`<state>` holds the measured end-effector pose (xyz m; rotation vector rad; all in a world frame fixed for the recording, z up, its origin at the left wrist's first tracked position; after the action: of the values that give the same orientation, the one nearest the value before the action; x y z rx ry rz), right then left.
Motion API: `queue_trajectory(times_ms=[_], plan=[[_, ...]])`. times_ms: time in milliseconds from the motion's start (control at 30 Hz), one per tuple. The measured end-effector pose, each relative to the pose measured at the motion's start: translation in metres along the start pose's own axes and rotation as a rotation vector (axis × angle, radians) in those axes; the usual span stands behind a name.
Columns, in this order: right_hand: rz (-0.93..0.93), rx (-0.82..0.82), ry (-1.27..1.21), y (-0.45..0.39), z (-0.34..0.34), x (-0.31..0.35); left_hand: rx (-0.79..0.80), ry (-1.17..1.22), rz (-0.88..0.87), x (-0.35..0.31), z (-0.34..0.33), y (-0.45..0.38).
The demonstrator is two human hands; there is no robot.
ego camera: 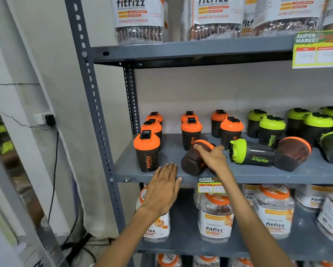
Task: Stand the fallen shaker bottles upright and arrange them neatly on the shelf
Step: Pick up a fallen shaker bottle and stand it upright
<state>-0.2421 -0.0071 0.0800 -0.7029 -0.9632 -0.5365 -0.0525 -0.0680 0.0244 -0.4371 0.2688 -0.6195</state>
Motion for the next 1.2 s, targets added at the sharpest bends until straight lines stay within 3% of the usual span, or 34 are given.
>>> queue_trajectory(times_ms=[133,500,800,1033,1200], plan=[[0.079,-0.081,-0.055,-0.001,0.015,0.000,0.004,0.006,-0.006,-0.001,0.002,0.000],[0.711,-0.373,0.292,0.021,0.011,0.068,0.077,0.025,0.021,-0.020,0.007,-0.025],[0.701,-0.317,0.338,0.021,-0.003,0.054,0.057,0.015,0.055,-0.017,0.001,-0.023],[0.724,-0.286,0.234,0.049,0.028,0.039,0.086,0.026,0.083,-0.019,0.001,-0.022],[0.791,-0.092,0.563,0.049,0.080,0.021,0.117,0.071,0.130,-0.023,0.005,-0.022]])
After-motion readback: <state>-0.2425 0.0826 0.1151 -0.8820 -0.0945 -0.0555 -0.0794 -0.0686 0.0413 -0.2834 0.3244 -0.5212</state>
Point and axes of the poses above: each hand's wrist, its own y-axis away from the middle knuckle, its own z-axis out of the back of the hand, x = y × z, the point moved 8 cm from there along -y, towards the middle knuckle, and after that the axes turned 15 degrees about z, right-handed, at the moved point
